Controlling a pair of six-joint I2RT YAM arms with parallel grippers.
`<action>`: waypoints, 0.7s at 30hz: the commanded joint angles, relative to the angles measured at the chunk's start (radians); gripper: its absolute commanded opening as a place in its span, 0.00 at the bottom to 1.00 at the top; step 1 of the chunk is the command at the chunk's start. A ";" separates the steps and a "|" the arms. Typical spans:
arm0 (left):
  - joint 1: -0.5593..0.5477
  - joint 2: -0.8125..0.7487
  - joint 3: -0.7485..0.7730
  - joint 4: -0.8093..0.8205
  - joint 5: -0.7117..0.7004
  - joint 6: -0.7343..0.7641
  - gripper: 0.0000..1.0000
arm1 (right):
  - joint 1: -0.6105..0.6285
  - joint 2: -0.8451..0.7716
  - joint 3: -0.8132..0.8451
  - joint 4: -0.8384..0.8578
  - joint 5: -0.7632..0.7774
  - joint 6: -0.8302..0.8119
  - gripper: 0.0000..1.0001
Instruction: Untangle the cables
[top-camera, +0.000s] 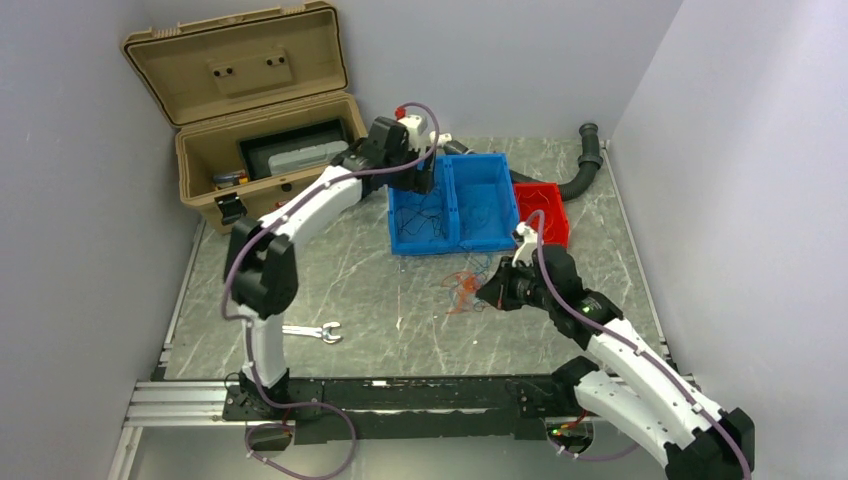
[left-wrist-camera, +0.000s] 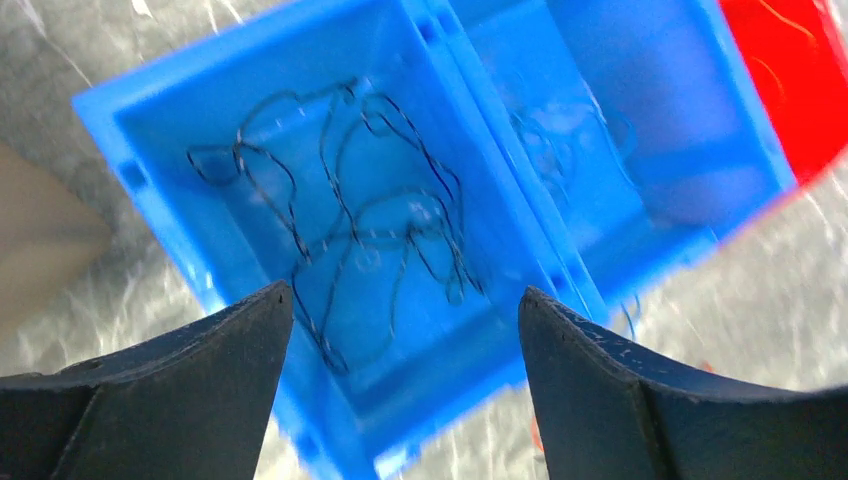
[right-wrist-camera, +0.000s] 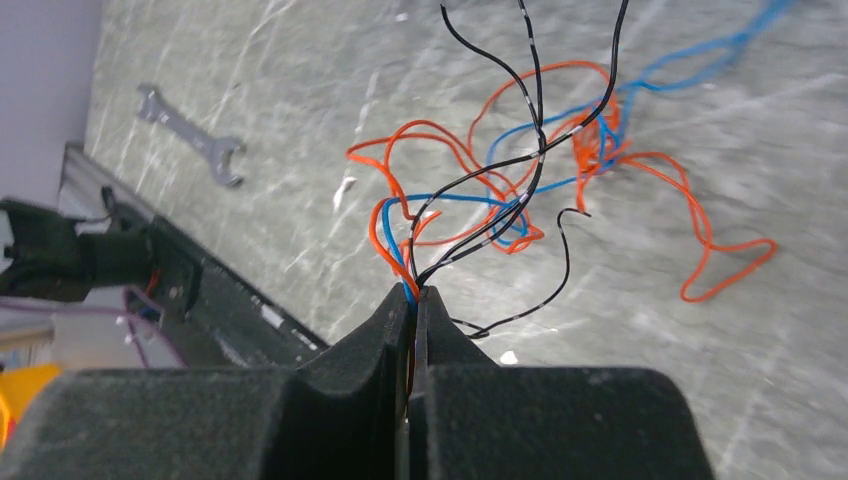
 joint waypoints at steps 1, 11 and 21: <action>-0.009 -0.319 -0.175 0.155 0.159 0.032 0.88 | 0.088 0.020 0.048 0.149 -0.043 -0.024 0.00; -0.044 -0.635 -0.520 0.130 0.291 -0.069 0.99 | 0.111 0.025 0.022 0.164 -0.026 -0.119 0.00; -0.127 -0.720 -0.809 0.405 0.341 -0.724 1.00 | 0.112 0.002 -0.007 0.199 -0.030 -0.117 0.00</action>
